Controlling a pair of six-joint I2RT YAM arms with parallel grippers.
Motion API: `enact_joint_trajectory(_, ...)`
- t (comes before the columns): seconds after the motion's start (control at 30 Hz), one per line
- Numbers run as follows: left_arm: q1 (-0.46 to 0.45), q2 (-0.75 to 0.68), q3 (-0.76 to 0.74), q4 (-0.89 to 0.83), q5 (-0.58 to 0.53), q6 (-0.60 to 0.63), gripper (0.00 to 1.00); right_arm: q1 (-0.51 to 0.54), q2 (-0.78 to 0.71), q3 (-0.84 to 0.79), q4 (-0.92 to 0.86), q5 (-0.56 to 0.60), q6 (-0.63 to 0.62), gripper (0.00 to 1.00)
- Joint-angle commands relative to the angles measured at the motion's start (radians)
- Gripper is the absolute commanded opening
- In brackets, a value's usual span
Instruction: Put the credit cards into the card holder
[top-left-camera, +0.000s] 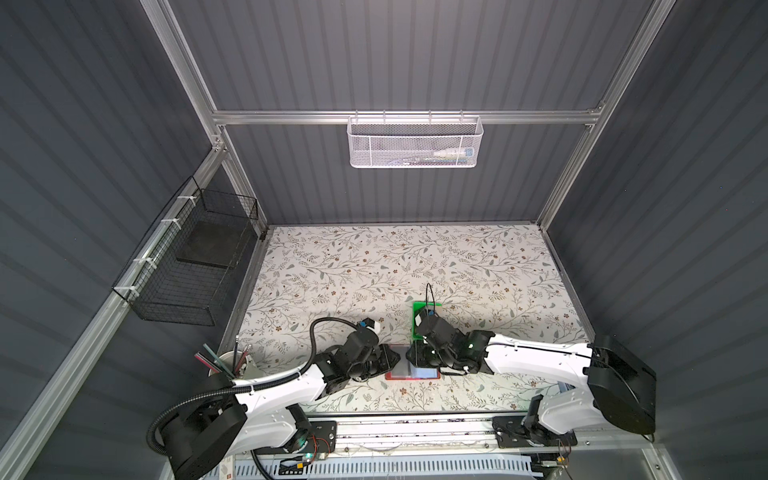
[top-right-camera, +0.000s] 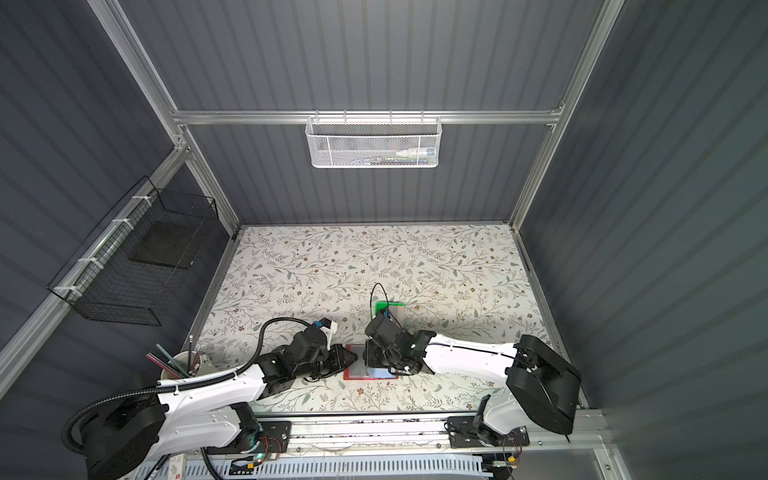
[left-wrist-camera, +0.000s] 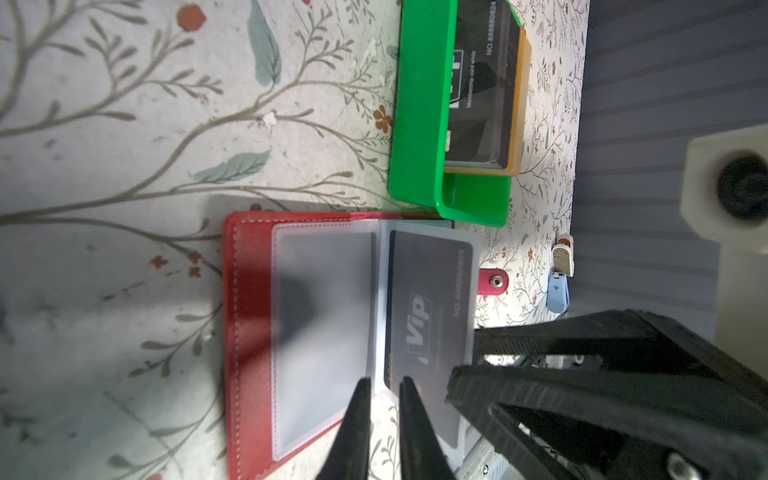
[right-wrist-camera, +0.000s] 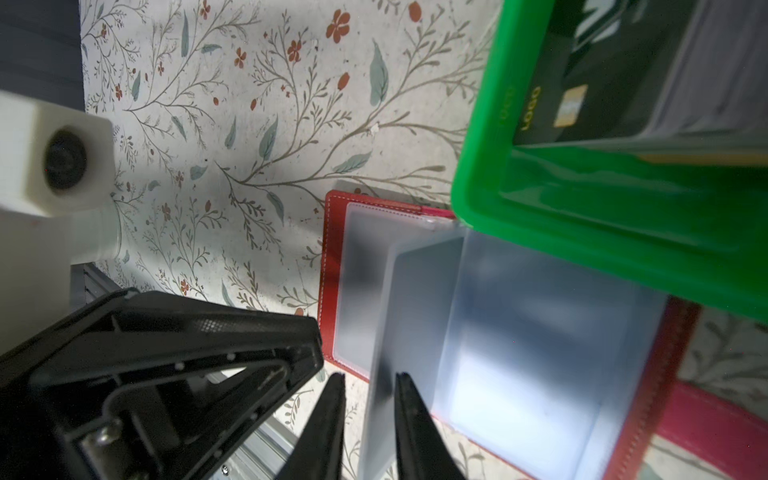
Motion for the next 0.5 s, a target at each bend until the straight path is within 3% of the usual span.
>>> enact_joint_trajectory(0.0,0.011,-0.019,-0.029,-0.034,0.008,-0.002,0.17,0.013,0.030,0.035,-0.021,0.018,-0.010,0.26)
enact_joint_trajectory(0.47,0.014,-0.110,-0.028,-0.142,-0.034,0.039,0.18,0.026,-0.048,0.038,-0.105,0.096,-0.062,0.27)
